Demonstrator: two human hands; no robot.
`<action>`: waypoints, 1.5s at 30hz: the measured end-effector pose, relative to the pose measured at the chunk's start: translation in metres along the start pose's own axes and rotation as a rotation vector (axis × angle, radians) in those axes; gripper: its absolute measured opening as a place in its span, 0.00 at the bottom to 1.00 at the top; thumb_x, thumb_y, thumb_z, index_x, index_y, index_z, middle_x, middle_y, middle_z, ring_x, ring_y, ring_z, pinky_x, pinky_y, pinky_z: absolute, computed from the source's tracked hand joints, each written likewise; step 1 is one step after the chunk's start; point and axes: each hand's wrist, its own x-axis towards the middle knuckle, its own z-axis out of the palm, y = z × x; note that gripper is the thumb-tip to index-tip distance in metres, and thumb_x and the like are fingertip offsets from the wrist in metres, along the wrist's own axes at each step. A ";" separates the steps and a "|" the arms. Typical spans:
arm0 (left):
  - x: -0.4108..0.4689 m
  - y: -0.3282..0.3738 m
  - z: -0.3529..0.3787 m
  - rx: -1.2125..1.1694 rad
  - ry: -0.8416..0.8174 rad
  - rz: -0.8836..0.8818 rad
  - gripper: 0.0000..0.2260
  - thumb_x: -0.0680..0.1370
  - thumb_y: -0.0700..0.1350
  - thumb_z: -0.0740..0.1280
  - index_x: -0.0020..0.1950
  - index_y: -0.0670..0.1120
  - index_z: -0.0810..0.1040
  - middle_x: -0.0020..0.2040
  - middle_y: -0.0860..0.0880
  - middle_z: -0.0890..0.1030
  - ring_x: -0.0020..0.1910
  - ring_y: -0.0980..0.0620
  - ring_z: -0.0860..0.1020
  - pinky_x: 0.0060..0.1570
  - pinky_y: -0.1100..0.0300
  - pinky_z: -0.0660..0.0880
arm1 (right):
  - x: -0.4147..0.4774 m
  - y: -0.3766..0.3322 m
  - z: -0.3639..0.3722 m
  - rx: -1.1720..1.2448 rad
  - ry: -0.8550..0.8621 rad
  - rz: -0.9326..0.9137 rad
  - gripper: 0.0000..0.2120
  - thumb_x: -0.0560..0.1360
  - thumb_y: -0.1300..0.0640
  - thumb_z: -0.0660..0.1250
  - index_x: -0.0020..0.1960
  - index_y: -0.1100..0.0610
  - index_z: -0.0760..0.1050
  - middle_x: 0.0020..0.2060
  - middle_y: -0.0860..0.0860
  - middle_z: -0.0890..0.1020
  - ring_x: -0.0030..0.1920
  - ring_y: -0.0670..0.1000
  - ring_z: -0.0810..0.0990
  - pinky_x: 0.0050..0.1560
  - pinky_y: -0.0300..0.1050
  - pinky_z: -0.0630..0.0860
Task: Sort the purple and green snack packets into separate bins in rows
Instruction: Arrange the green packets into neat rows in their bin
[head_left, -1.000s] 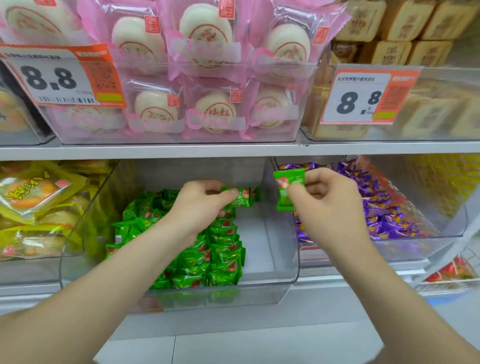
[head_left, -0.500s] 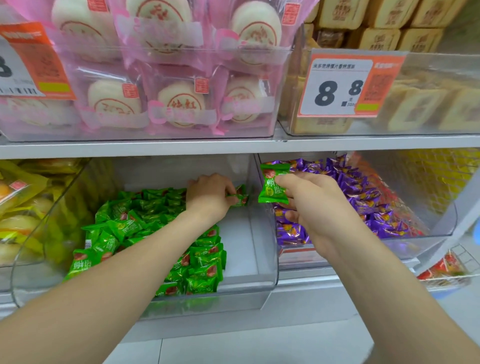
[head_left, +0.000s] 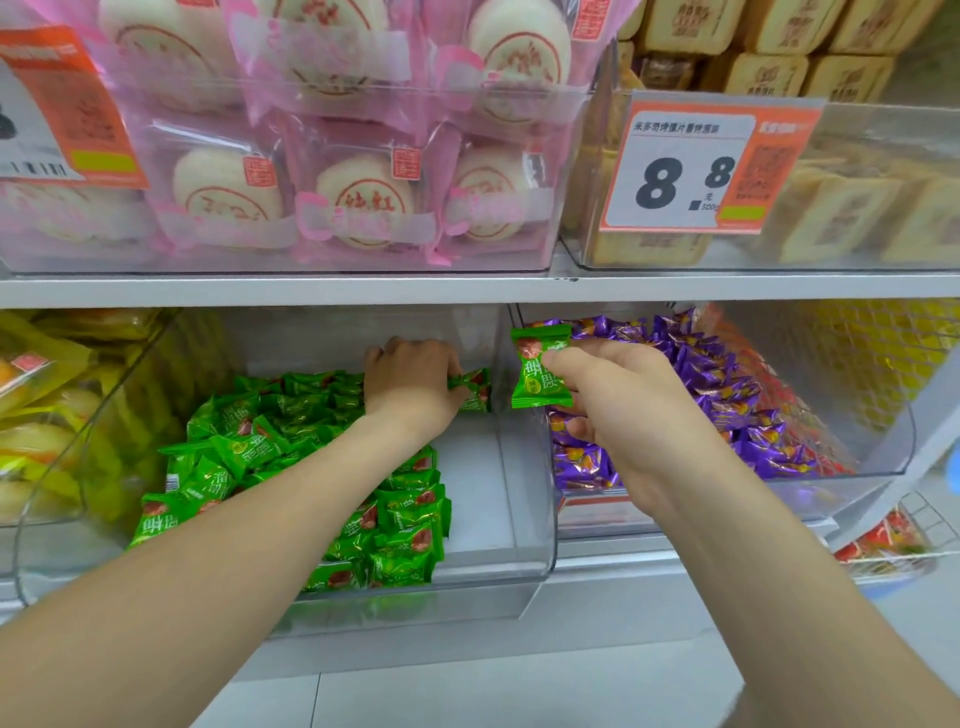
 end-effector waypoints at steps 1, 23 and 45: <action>-0.001 0.000 -0.002 -0.003 0.006 0.007 0.08 0.78 0.58 0.72 0.54 0.58 0.82 0.51 0.53 0.83 0.61 0.44 0.76 0.62 0.48 0.68 | 0.000 0.000 -0.001 -0.021 0.001 -0.022 0.11 0.79 0.53 0.72 0.61 0.53 0.81 0.49 0.46 0.83 0.48 0.45 0.79 0.51 0.46 0.79; -0.054 -0.025 -0.061 -0.603 -0.141 0.014 0.08 0.72 0.51 0.80 0.48 0.58 0.85 0.41 0.59 0.83 0.40 0.61 0.79 0.35 0.71 0.70 | 0.000 -0.005 0.001 -0.487 0.057 -0.457 0.07 0.79 0.55 0.70 0.54 0.53 0.86 0.43 0.43 0.87 0.44 0.42 0.85 0.54 0.49 0.83; -0.014 -0.001 -0.002 0.006 -0.105 0.047 0.11 0.75 0.57 0.75 0.55 0.59 0.79 0.54 0.55 0.82 0.60 0.47 0.75 0.57 0.50 0.67 | -0.001 -0.007 0.006 -0.413 0.080 -0.302 0.07 0.75 0.58 0.69 0.47 0.49 0.85 0.35 0.44 0.86 0.41 0.43 0.83 0.45 0.41 0.78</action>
